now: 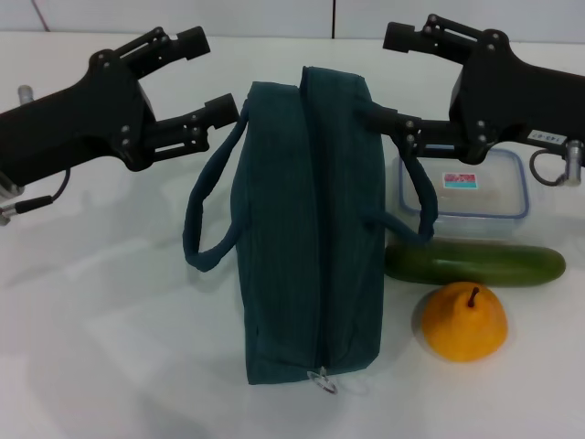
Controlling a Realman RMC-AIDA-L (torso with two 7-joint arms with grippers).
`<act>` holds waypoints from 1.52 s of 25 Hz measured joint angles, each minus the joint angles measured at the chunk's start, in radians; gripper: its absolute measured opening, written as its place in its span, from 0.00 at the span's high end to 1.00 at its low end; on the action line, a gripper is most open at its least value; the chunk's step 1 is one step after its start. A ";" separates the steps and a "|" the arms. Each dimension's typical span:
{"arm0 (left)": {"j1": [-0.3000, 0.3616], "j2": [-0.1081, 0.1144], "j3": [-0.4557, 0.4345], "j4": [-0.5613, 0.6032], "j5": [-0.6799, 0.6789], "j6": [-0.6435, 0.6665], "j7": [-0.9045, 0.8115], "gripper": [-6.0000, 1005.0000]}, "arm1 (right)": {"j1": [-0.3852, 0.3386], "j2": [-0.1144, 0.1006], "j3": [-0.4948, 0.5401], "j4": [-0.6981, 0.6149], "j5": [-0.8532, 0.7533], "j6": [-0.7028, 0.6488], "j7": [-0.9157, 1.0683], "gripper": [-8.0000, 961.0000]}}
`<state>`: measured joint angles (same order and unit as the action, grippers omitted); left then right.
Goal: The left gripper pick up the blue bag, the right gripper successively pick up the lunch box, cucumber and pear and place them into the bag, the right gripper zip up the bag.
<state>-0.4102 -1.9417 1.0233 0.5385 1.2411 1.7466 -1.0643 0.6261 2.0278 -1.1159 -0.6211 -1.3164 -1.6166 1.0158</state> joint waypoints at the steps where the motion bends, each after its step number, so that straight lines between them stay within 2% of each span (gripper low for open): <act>1: 0.000 0.000 0.000 0.000 0.000 0.000 0.000 0.14 | -0.001 0.000 0.000 0.000 0.000 0.000 0.000 0.14; 8: 0.001 -0.001 0.000 0.000 0.000 0.001 -0.008 0.15 | -0.009 0.000 -0.001 0.002 0.000 0.000 -0.001 0.14; 11: -0.002 0.003 0.000 0.015 0.011 -0.002 -0.061 0.15 | -0.011 0.000 -0.001 0.002 0.001 0.000 -0.001 0.14; 15: 0.002 0.019 -0.001 0.162 0.096 -0.034 -0.288 0.15 | -0.022 -0.001 -0.001 -0.004 0.013 -0.007 0.008 0.14; 18: 0.008 0.019 -0.002 0.287 0.197 -0.078 -0.490 0.16 | -0.047 -0.003 -0.001 -0.028 0.036 -0.009 0.009 0.14; 22: 0.003 0.000 -0.009 0.343 0.267 -0.090 -0.604 0.16 | -0.068 -0.004 0.000 -0.039 0.062 -0.011 0.002 0.14; 26: -0.001 -0.025 -0.060 0.345 0.323 -0.095 -0.649 0.16 | -0.075 -0.005 0.000 -0.039 0.063 -0.011 0.001 0.14; 33: -0.011 -0.068 -0.074 0.347 0.419 -0.109 -0.679 0.17 | -0.077 -0.006 0.000 -0.040 0.063 -0.012 0.001 0.14; 38: -0.014 -0.079 -0.074 0.348 0.440 -0.128 -0.687 0.17 | -0.077 -0.006 0.000 -0.040 0.063 -0.007 0.001 0.14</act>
<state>-0.4242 -2.0209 0.9490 0.8860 1.6808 1.6183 -1.7515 0.5493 2.0216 -1.1163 -0.6612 -1.2531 -1.6240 1.0168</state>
